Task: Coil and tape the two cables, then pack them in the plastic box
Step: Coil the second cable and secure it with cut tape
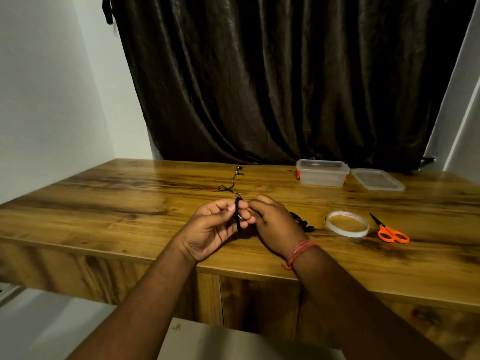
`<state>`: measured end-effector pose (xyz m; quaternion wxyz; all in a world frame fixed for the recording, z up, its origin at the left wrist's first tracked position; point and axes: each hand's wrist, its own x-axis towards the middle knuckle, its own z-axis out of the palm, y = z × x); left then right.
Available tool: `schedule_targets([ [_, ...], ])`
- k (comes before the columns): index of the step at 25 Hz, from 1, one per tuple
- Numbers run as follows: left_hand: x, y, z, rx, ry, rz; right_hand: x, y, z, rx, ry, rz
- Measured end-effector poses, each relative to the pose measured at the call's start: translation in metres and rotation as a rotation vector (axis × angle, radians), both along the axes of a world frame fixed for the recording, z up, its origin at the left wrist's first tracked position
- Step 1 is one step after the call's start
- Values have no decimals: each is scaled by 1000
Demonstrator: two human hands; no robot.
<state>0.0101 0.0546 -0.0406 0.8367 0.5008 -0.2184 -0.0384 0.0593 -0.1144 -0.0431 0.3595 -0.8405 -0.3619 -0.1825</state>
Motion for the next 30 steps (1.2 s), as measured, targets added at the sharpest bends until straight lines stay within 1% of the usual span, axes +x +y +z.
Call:
schedule_targets([
  [3,2,1,2,-144,19,130,-6,6,1,-114,-11,23],
  [6,8,0,3,-165,26,275,-16,6,4,-221,-66,42],
  [9,13,-4,2,-88,42,417,-22,4,9,-160,-163,28],
  [11,15,-8,-2,-8,33,476,-23,2,10,-65,-165,27],
  [13,16,-13,-7,143,-9,430,-21,-1,10,67,-110,28],
  [15,14,-18,-11,263,-33,307,-17,-6,11,165,-77,6],
  [18,12,-16,-11,315,-5,192,-13,-9,11,215,-56,1],
  [21,12,-9,-10,356,-4,142,-12,-9,12,266,-23,1],
  [24,11,-7,-8,336,2,73,-9,-9,14,324,-20,-8],
  [26,8,-5,-6,291,1,2,-5,-9,11,336,40,21],
  [28,4,0,-4,184,1,-76,-1,-7,6,244,112,61],
  [30,1,5,-2,52,8,-100,1,-3,0,57,134,87],
])
